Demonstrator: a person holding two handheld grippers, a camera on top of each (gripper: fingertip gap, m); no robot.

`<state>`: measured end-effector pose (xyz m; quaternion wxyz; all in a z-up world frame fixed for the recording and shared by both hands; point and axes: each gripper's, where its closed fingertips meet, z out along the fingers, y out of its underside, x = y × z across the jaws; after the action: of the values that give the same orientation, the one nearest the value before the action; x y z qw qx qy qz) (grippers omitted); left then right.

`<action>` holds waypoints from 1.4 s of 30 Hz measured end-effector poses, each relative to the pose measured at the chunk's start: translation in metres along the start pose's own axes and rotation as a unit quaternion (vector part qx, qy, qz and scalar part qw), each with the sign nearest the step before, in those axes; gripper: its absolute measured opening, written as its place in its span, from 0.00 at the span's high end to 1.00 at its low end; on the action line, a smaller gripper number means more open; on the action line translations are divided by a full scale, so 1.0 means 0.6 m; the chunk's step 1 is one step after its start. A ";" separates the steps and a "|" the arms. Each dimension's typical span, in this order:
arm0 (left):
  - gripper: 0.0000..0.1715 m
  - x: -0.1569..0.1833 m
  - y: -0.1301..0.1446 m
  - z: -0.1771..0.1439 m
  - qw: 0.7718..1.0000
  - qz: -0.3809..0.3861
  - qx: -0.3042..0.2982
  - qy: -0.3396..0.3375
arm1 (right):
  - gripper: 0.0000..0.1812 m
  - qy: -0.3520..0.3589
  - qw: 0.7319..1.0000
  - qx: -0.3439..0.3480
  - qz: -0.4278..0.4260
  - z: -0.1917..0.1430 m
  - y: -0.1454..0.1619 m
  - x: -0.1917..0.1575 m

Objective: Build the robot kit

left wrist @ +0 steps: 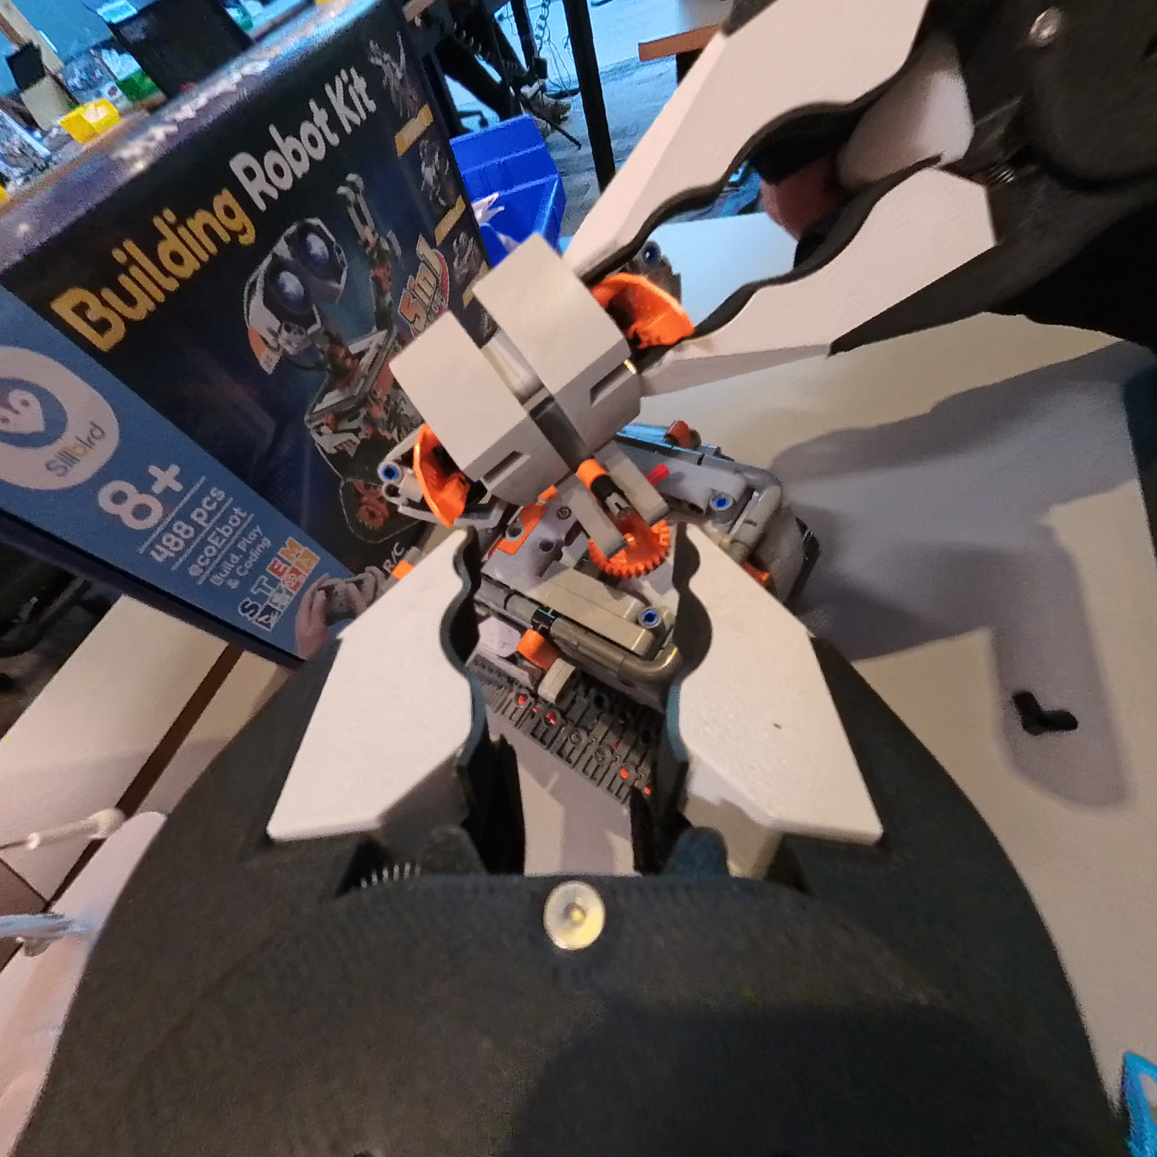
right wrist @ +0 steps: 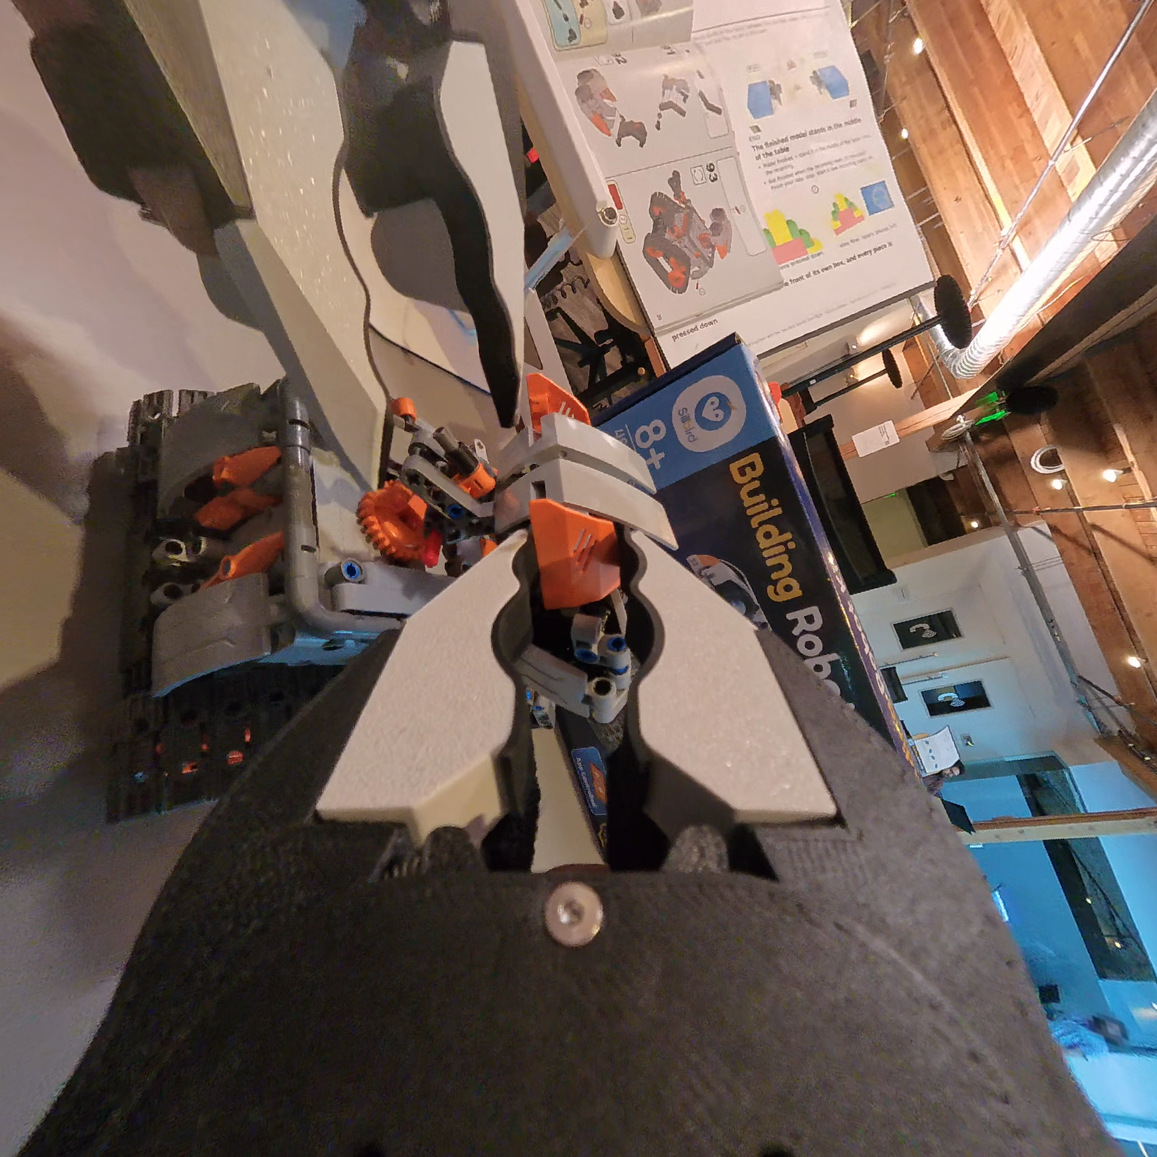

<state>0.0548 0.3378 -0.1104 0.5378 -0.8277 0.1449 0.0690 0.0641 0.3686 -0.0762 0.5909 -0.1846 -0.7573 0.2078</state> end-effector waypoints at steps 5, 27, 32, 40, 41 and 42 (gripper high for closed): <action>0.71 0.010 -0.011 -0.005 1.000 0.014 -0.003 0.000 | 0.87 -0.001 1.000 -0.002 -0.006 0.002 0.002 -0.003; 0.83 0.035 0.003 0.012 0.998 -0.027 -0.045 0.017 | 0.87 0.052 0.998 -0.012 -0.043 -0.015 -0.006 -0.013; 0.84 0.034 0.010 0.010 0.998 -0.017 -0.055 0.014 | 0.87 0.054 0.997 -0.016 -0.060 -0.016 -0.013 -0.023; 0.84 0.033 0.015 0.009 0.998 -0.018 -0.058 0.015 | 0.86 0.033 0.999 -0.014 -0.041 -0.016 -0.015 -0.025; 0.84 0.033 0.015 0.010 0.998 -0.017 -0.059 0.016 | 0.86 0.033 0.999 -0.013 -0.039 -0.017 -0.014 -0.025; 0.84 0.033 0.015 0.009 0.998 -0.016 -0.061 0.018 | 0.86 0.033 0.999 -0.012 -0.039 -0.018 -0.014 -0.026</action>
<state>0.0711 0.3364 -0.1257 0.4846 -0.8622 0.1372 0.0543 0.0777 0.3546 -0.0821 0.6210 -0.1688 -0.7465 0.1689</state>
